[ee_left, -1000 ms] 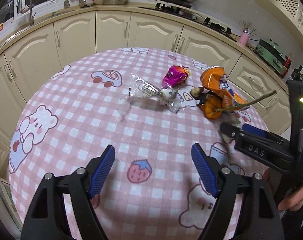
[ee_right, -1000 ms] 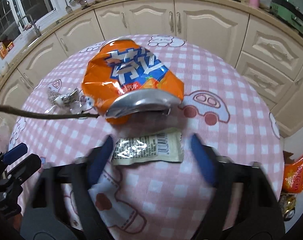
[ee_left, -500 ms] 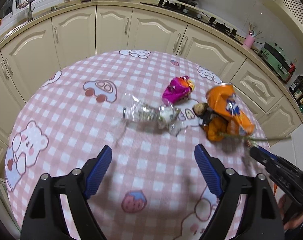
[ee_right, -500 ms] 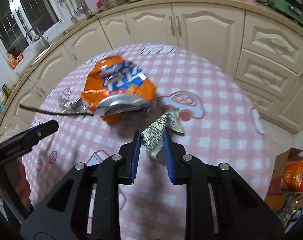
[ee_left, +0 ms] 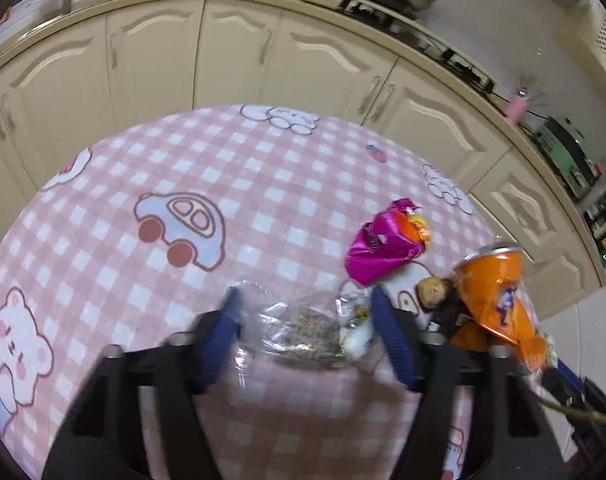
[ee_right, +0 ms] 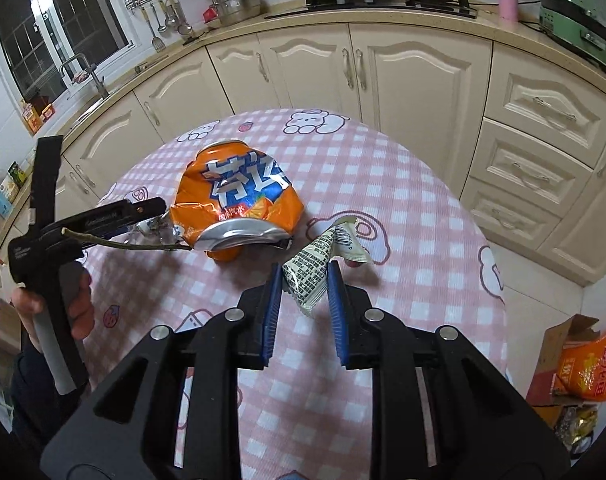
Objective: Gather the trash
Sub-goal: 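Grasp the printed paper wrapper with the right tool while the left tool grasps the clear foil wrapper, then carry both wrappers over the blue bin and open both tools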
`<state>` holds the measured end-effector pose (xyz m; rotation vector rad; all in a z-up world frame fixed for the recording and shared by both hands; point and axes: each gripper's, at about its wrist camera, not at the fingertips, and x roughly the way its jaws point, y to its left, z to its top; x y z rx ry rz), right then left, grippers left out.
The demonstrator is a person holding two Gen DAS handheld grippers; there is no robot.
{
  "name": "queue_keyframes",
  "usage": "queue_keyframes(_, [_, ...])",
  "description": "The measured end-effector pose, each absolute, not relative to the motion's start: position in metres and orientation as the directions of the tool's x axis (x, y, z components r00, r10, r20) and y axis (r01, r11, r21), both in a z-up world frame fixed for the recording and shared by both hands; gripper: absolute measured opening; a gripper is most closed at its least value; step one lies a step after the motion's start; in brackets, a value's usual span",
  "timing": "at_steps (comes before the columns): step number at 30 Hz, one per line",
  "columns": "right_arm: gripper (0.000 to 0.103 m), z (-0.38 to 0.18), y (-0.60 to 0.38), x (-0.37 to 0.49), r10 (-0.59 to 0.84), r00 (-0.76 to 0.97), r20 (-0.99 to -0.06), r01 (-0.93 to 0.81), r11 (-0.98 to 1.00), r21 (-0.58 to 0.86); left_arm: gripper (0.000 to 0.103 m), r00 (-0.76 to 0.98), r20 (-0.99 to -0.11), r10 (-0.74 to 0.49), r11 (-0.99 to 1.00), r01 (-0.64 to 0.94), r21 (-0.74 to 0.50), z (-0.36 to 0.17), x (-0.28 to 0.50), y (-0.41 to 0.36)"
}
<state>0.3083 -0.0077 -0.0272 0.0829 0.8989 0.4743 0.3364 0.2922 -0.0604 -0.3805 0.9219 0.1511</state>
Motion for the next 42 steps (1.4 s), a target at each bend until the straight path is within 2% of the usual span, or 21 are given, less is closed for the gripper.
queue_keyframes(3, [0.023,-0.026,-0.008,0.308,0.429,0.531,-0.731,-0.36,0.895,0.263,0.041,0.607,-0.793,-0.053,0.919,-0.281,-0.276,-0.058,0.329,0.295])
queue_keyframes(9, [0.023,-0.02,-0.011,0.3,0.432,0.539,-0.723,-0.367,0.893,0.259,0.035,0.626,-0.78,-0.012,0.93,-0.281,-0.239,-0.045,0.309,0.29])
queue_keyframes(20, [0.023,-0.007,-0.034,0.271,0.417,0.573,-0.705,-0.347,0.903,0.252,0.034,0.654,-0.756,-0.028,0.927,-0.265,-0.264,-0.027,0.268,0.273])
queue_keyframes(31, [0.023,-0.005,-0.08,0.232,0.39,0.607,-0.692,-0.294,0.92,0.26,0.034,0.68,-0.733,-0.023,0.965,-0.177,-0.195,-0.007,0.226,0.21])
queue_keyframes(42, [0.023,-0.015,-0.136,0.202,0.369,0.636,-0.678,-0.213,0.928,0.306,0.034,0.703,-0.701,-0.123,0.988,0.018,-0.155,0.006,0.204,0.112])
